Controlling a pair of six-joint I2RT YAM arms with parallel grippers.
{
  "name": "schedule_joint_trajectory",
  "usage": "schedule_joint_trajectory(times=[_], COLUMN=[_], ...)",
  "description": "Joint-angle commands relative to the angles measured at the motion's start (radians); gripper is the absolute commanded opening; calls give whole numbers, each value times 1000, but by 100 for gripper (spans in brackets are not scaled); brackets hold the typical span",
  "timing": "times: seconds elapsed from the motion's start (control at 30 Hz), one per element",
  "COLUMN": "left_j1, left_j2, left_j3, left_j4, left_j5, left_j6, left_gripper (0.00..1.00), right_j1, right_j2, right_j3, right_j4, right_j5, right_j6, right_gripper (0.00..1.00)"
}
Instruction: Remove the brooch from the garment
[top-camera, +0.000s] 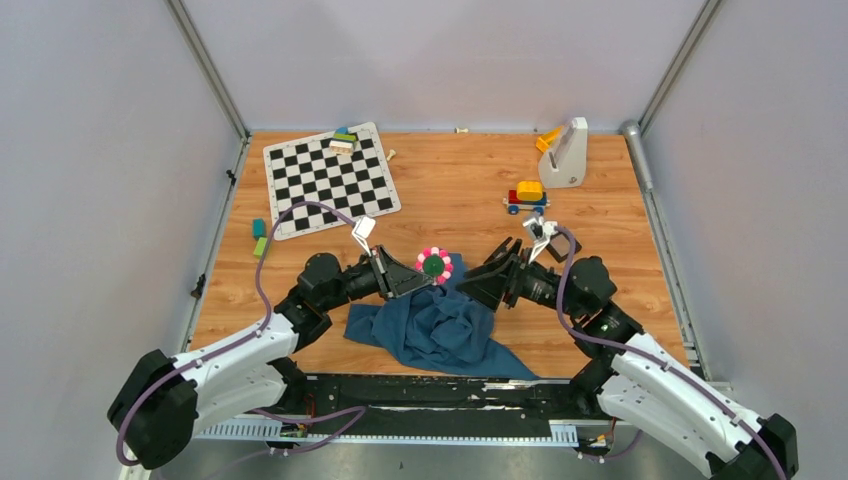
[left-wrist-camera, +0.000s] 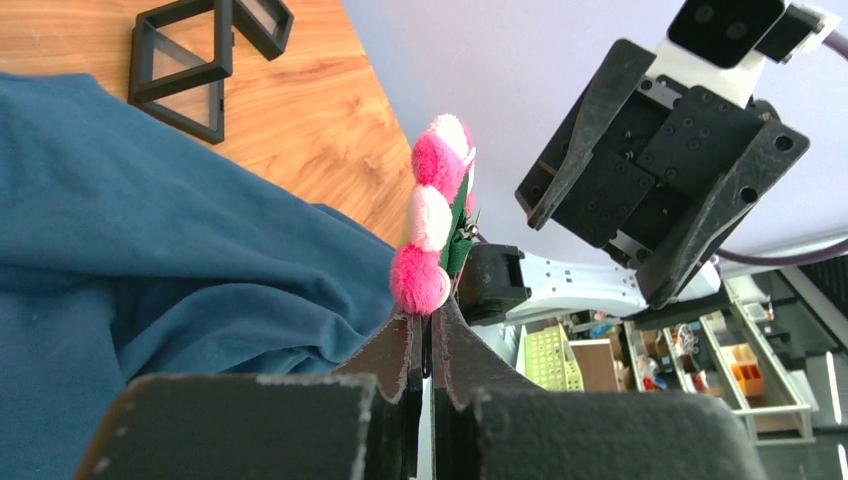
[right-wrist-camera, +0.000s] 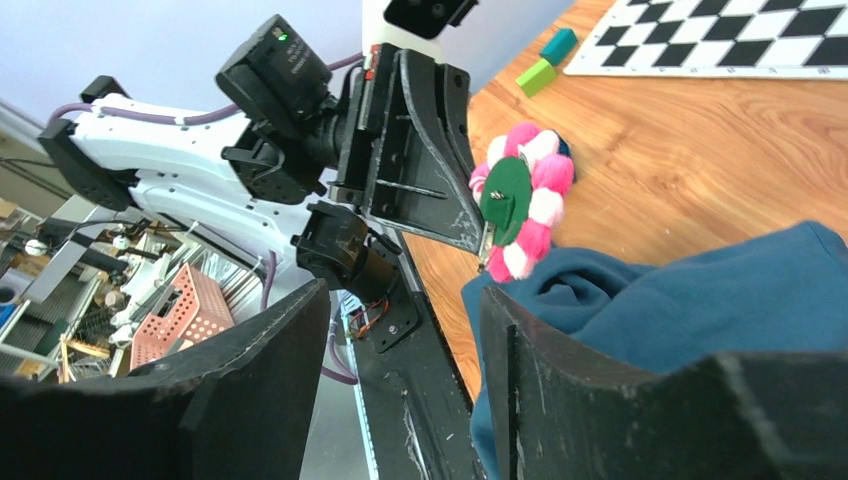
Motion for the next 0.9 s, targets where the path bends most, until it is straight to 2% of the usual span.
schedule_joint_trajectory(times=[0.0, 0.07, 0.13, 0.2, 0.4, 0.63, 0.87], left_j1=[3, 3, 4, 4, 4, 4, 2], left_j2=[22, 36, 55, 69, 104, 122, 123], left_j3=[13, 13, 13, 11, 10, 11, 11], left_j4=[59, 76, 84, 88, 112, 107, 105], left_j5=[-17, -7, -3, -10, -19, -22, -43], left_j6=[-51, -52, -52, -52, -56, -26, -4], left_gripper=[0, 0, 0, 0, 0, 0, 0], right_j1=[-3, -4, -2, 3, 41, 61, 67], right_j2=[38, 71, 110, 156, 248, 272, 309], right_j3=[2, 0, 5, 24, 70, 88, 114], right_j4=[-46, -30, -15, -15, -12, -28, -53], right_j5=[49, 55, 65, 64, 87, 132, 162], right_j6=[34, 61, 83, 93, 88, 70, 61], right_gripper=[56, 51, 37, 33, 30, 25, 24])
